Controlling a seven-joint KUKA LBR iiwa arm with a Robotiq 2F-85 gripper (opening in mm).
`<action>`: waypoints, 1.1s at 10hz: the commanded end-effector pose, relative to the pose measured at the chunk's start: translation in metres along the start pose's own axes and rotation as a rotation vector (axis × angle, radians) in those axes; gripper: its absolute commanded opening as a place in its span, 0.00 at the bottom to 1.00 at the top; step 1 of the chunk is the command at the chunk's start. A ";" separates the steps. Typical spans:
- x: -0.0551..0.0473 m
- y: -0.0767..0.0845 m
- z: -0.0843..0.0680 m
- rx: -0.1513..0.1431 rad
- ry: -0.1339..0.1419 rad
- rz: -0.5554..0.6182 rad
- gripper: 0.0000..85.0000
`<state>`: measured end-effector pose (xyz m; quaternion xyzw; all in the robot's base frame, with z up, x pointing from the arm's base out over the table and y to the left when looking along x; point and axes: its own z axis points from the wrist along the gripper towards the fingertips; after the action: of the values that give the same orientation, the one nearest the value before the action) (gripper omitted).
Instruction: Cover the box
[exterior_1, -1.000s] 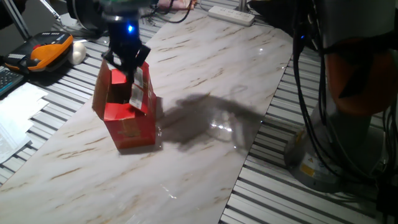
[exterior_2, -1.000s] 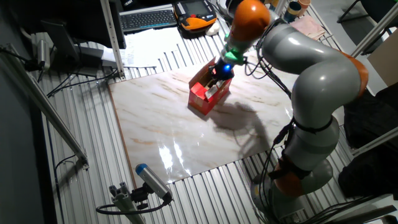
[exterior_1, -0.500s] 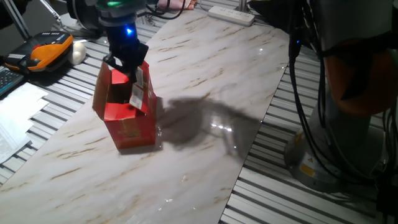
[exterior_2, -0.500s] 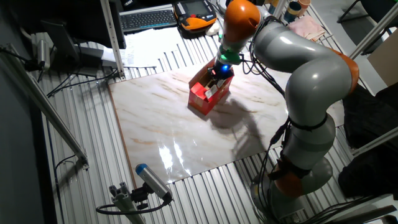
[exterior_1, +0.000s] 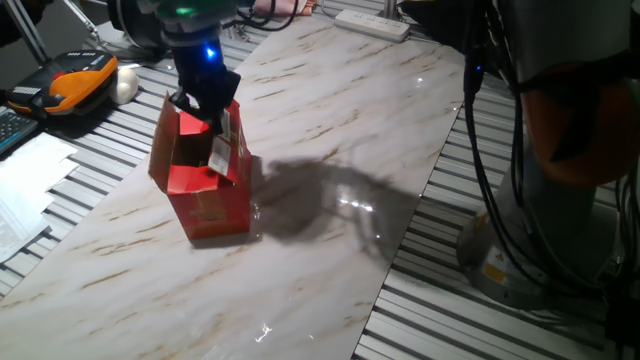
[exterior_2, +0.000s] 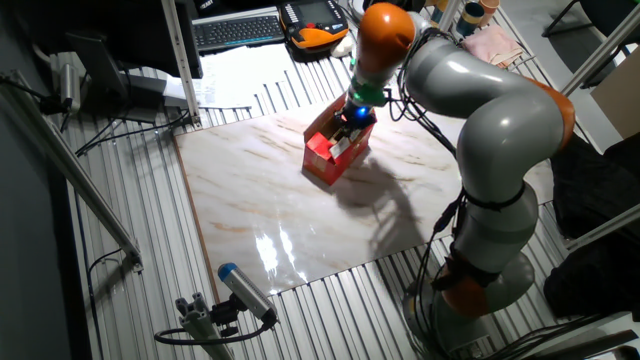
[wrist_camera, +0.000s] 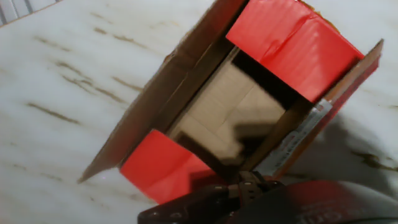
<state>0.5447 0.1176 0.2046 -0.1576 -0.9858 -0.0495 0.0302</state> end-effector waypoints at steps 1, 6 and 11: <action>-0.002 0.003 0.008 0.003 -0.016 0.005 0.00; -0.004 0.018 0.039 0.029 -0.051 0.032 0.00; -0.003 0.020 0.047 0.124 -0.044 -0.041 0.00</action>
<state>0.5518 0.1402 0.1589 -0.1364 -0.9904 0.0142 0.0169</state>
